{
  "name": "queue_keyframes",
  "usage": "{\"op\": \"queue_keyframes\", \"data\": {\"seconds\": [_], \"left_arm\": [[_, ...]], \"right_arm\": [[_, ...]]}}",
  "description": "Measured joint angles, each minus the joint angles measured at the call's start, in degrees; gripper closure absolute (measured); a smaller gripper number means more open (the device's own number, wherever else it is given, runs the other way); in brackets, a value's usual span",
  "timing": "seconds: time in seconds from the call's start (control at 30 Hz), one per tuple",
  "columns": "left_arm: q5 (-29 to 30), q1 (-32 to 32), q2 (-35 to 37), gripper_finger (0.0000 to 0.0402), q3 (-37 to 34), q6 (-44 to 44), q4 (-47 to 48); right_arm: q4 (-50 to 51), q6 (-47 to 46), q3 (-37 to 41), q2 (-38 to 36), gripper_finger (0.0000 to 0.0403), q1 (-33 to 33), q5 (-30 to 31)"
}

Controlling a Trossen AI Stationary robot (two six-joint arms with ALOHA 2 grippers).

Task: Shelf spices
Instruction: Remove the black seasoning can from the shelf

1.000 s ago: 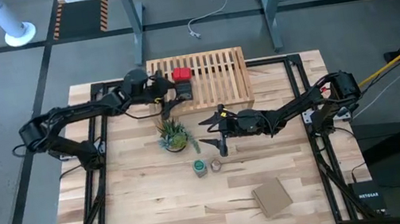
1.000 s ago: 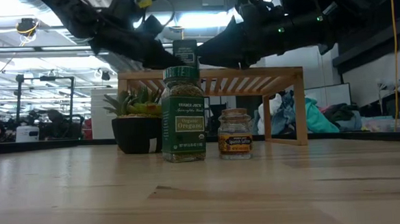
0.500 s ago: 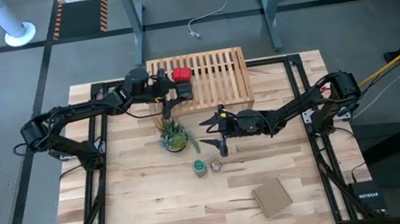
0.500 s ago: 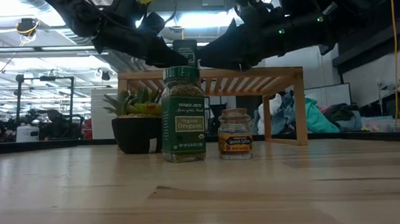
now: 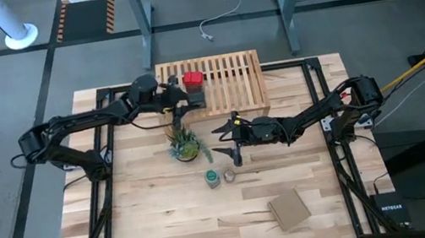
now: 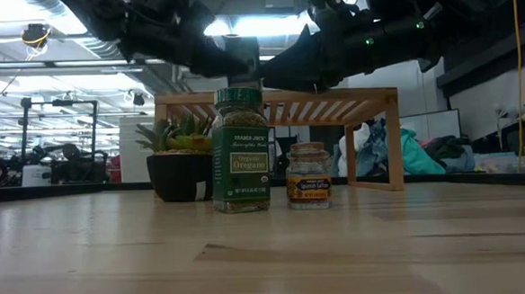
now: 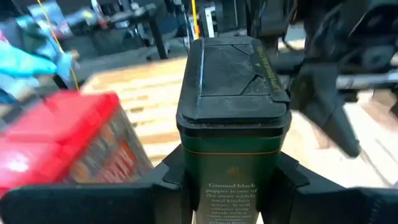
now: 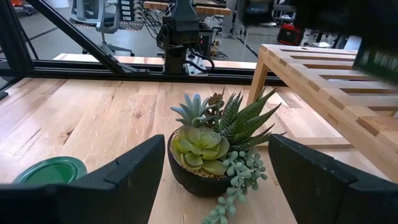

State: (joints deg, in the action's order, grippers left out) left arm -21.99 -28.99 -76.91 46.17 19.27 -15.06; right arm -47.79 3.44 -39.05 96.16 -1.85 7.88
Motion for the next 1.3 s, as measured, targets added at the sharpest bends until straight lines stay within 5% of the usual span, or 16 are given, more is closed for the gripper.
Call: {"op": "queue_keyframes", "data": {"seconds": [0.17,0.37,0.57,0.77,1.0,1.3], "left_arm": [[1.5,0.1,7.3,0.0292,0.0,-0.2,4.1],[7.1,2.4,20.4,0.0292,0.0,-3.0,21.3],[13.7,9.3,31.2,0.0292,0.0,-9.1,37.9],[21.0,20.0,34.2,0.0292,-0.1,-20.2,48.1],[28.4,33.2,31.1,0.0292,-6.3,-29.4,45.6],[31.3,44.6,25.2,0.0292,-15.3,-41.8,30.3]], "right_arm": [[0.4,0.0,0.0,0.0,0.0111,0.0,3.6],[2.6,0.1,0.0,0.0,0.0111,0.0,8.4],[3.3,2.2,0.0,-1.3,0.0111,0.0,8.5],[5.7,5.3,0.0,-6.2,0.0111,0.0,8.6],[11.6,6.1,0.0,-10.6,0.0111,0.0,9.1],[15.1,6.6,0.0,-13.5,0.0111,0.0,9.1]]}}
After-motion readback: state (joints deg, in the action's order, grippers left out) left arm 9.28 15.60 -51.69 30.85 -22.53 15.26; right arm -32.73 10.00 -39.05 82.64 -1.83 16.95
